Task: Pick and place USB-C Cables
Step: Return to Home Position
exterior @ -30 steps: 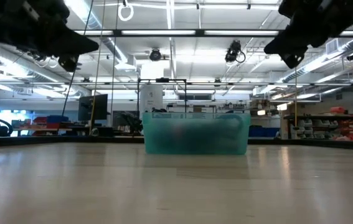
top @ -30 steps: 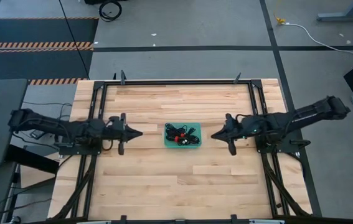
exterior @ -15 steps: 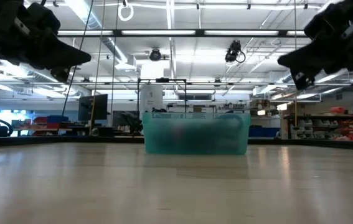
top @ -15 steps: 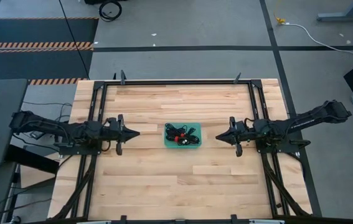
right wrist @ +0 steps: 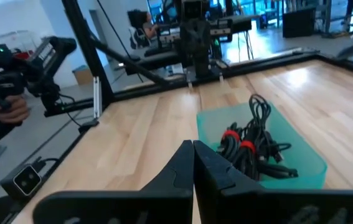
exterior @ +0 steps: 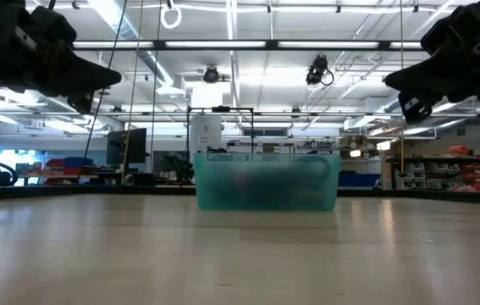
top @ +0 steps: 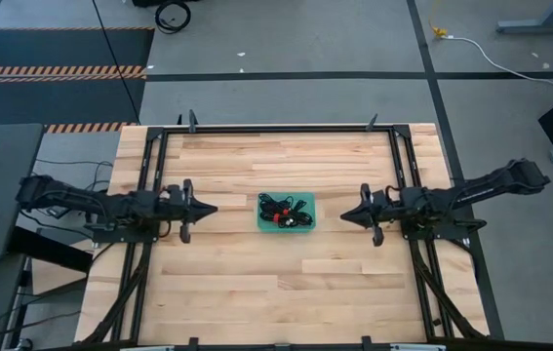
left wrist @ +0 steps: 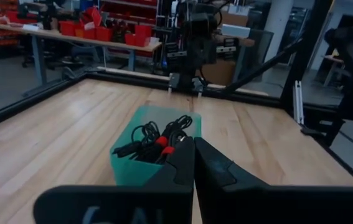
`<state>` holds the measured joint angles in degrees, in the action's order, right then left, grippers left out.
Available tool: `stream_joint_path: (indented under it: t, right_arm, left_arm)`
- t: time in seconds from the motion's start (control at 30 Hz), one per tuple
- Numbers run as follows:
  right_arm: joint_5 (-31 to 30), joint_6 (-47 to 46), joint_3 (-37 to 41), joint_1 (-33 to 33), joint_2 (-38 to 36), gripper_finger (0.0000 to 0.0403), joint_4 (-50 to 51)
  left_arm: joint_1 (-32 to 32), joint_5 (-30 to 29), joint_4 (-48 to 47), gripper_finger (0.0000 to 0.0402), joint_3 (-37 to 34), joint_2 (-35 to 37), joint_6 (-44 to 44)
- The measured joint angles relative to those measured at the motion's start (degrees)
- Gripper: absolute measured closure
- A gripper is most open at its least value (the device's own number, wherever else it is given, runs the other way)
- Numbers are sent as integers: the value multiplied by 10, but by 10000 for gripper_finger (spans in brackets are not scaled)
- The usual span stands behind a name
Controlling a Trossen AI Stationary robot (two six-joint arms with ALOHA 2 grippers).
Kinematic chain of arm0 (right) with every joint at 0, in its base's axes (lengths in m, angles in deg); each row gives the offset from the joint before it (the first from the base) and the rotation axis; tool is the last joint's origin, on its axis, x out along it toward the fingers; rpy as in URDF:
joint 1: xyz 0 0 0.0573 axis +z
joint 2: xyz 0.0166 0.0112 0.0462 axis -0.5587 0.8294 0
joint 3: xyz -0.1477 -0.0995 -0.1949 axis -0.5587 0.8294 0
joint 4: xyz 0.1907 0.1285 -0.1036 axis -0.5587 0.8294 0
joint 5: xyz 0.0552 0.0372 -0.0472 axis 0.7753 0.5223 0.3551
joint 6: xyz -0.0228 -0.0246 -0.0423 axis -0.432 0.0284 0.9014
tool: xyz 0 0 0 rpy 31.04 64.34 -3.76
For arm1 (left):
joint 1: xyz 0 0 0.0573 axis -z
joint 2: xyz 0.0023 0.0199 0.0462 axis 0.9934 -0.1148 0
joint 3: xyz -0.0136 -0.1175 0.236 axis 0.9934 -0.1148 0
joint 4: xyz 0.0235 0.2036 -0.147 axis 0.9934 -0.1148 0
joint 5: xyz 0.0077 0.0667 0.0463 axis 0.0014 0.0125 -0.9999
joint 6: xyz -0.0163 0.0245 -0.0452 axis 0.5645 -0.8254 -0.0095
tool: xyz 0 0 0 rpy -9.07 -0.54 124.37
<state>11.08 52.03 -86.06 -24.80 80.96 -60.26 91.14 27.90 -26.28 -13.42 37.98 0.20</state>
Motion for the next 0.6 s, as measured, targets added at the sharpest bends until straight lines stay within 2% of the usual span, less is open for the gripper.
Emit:
stream_joint_path:
  t: [0.33,0.6]
  right_arm:
    - [-7,0,-1,0,-90,398,113]
    - [-17,11,-1,0,-142,398,134]
  left_arm:
    - [0,0,-108,396,0,118,-5]
    - [0,3,-204,395,0,222,-7]
